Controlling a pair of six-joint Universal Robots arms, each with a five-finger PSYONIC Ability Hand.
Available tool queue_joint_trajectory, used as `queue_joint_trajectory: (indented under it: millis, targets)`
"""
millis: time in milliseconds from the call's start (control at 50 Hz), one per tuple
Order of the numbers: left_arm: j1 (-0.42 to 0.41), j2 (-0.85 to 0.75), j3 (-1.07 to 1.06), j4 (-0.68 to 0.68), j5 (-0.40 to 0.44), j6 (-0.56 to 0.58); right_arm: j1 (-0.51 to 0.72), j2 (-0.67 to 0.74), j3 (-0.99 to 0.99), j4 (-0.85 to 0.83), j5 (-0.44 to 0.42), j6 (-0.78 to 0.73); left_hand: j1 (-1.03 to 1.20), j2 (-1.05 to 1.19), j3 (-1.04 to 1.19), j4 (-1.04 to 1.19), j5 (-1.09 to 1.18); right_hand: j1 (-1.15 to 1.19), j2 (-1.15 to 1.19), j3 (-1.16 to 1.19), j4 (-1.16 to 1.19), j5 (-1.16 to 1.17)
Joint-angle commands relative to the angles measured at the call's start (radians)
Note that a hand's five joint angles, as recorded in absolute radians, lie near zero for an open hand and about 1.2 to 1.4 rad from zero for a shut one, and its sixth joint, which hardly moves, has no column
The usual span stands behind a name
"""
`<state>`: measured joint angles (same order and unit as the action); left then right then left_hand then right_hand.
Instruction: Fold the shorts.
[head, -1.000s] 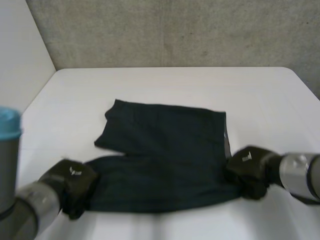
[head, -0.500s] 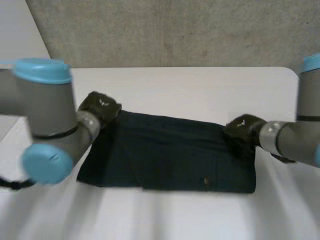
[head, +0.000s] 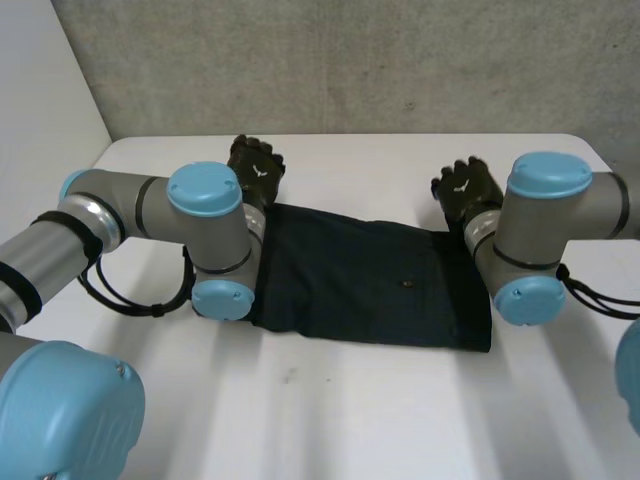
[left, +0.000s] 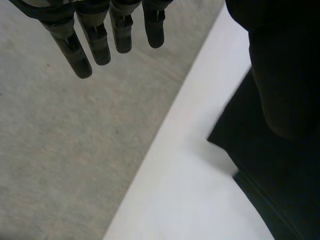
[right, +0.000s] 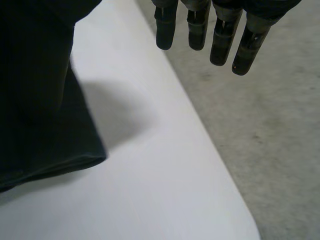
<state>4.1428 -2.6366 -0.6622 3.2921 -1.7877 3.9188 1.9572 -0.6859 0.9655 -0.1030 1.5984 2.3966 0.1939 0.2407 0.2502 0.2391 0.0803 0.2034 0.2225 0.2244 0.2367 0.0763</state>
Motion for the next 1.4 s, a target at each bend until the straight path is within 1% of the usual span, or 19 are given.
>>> queue_joint_trajectory:
  millis: [20,140,220,300,420,500,520,540,660,740,880,960,1100,1180,1200,1320,1340,1360,1400]
  targets:
    - [-0.015,0.188,-0.173,0.014,-0.012,-0.058,-0.012,-0.271,0.185,0.019,-0.009,0.242,-0.019,-0.066,-0.076,-0.065,-0.080,-0.029,-0.048,-0.050,-0.062,-0.076]
    - [-0.010,0.407,-0.466,0.009,0.019,-0.269,-0.030,-0.452,0.482,0.066,-0.144,0.423,-0.019,-0.066,-0.076,-0.065,-0.080,-0.019,-0.039,-0.041,-0.053,-0.067]
    - [-0.007,0.487,-0.603,0.009,0.056,-0.402,-0.078,-0.483,0.640,0.072,-0.211,0.479,-0.019,-0.066,-0.076,-0.065,-0.080,0.102,0.082,0.081,0.068,0.054]
    - [-0.001,0.529,-0.701,0.007,0.083,-0.486,-0.095,-0.491,0.745,0.043,-0.229,0.497,-0.019,-0.066,-0.076,-0.065,-0.080,0.222,0.203,0.201,0.189,0.174]
    - [0.005,0.538,-0.775,0.009,0.085,-0.500,-0.092,-0.474,0.812,-0.047,-0.221,0.497,-0.019,-0.066,-0.076,-0.065,-0.080,0.336,0.317,0.315,0.303,0.289]
    - [0.016,0.538,-0.795,0.007,0.085,-0.500,-0.096,-0.439,0.826,-0.101,-0.210,0.486,-0.019,-0.066,-0.076,-0.065,-0.080,0.717,0.698,0.696,0.684,0.669]
    - [0.022,0.538,-0.801,0.007,0.085,-0.501,-0.098,-0.434,0.826,-0.119,-0.201,0.483,-0.019,-0.066,-0.076,-0.065,-0.080,1.073,1.054,1.052,1.040,1.025]
    - [0.025,0.540,-0.803,0.007,0.085,-0.501,-0.100,-0.434,0.826,-0.127,-0.195,0.481,-0.019,-0.066,-0.076,-0.065,-0.080,1.192,1.173,1.171,1.158,1.144]
    - [0.043,0.583,-0.815,-0.002,0.085,-0.503,-0.152,-0.464,0.825,-0.127,-0.166,0.432,-0.019,-0.066,-0.076,-0.065,-0.080,1.193,1.174,1.172,1.160,1.145]
    - [0.054,0.630,-0.832,-0.005,0.087,-0.503,-0.196,-0.572,0.825,-0.097,-0.163,0.266,-0.019,-0.066,-0.076,-0.065,-0.080,1.193,1.174,1.172,1.160,1.145]
    - [0.077,0.722,-0.875,-0.006,0.087,-0.503,-0.199,-0.592,0.713,0.006,-0.143,-0.065,-0.019,-0.066,-0.076,-0.065,-0.080,1.193,1.174,1.172,1.160,1.145]
    - [0.097,0.767,-0.904,-0.005,0.088,-0.503,-0.055,-0.577,0.607,0.034,-0.124,-0.146,-0.019,-0.066,-0.076,-0.065,-0.080,1.193,1.174,1.172,1.160,1.145]
    - [0.102,0.799,-0.916,-0.003,0.087,-0.506,0.282,-0.411,0.395,0.036,-0.141,-0.198,-0.019,-0.066,-0.076,-0.065,-0.080,1.193,1.174,1.172,1.160,1.145]
    - [0.111,0.805,-0.918,-0.003,0.087,-0.506,0.406,-0.304,0.326,0.026,-0.216,-0.275,-0.019,-0.066,-0.076,-0.065,-0.080,1.193,1.174,1.172,1.160,1.145]
    - [0.112,0.805,-0.916,-0.003,0.087,-0.506,0.437,-0.259,0.314,0.025,-0.275,-0.305,-0.019,-0.066,-0.076,-0.065,-0.080,1.193,1.174,1.172,1.160,1.145]
    - [0.120,0.804,-0.915,0.000,0.088,-0.506,0.466,-0.188,0.312,0.037,-0.425,-0.340,-0.019,-0.066,-0.076,-0.065,-0.080,1.193,1.174,1.172,1.160,1.145]
    - [0.122,0.804,-0.915,0.000,0.088,-0.506,0.466,-0.193,0.315,0.037,-0.434,-0.335,-0.019,-0.066,-0.076,-0.065,-0.080,1.002,0.983,0.981,0.969,0.955]
    - [0.123,0.804,-0.913,0.000,0.088,-0.506,0.466,-0.205,0.318,0.036,-0.436,-0.323,-0.019,-0.066,-0.076,-0.065,-0.080,0.492,0.472,0.470,0.458,0.444]
    - [0.125,0.802,-0.904,0.001,0.090,-0.506,0.465,-0.230,0.325,0.034,-0.431,-0.295,-0.019,-0.066,-0.076,-0.065,-0.080,0.115,0.096,0.094,0.082,0.068]
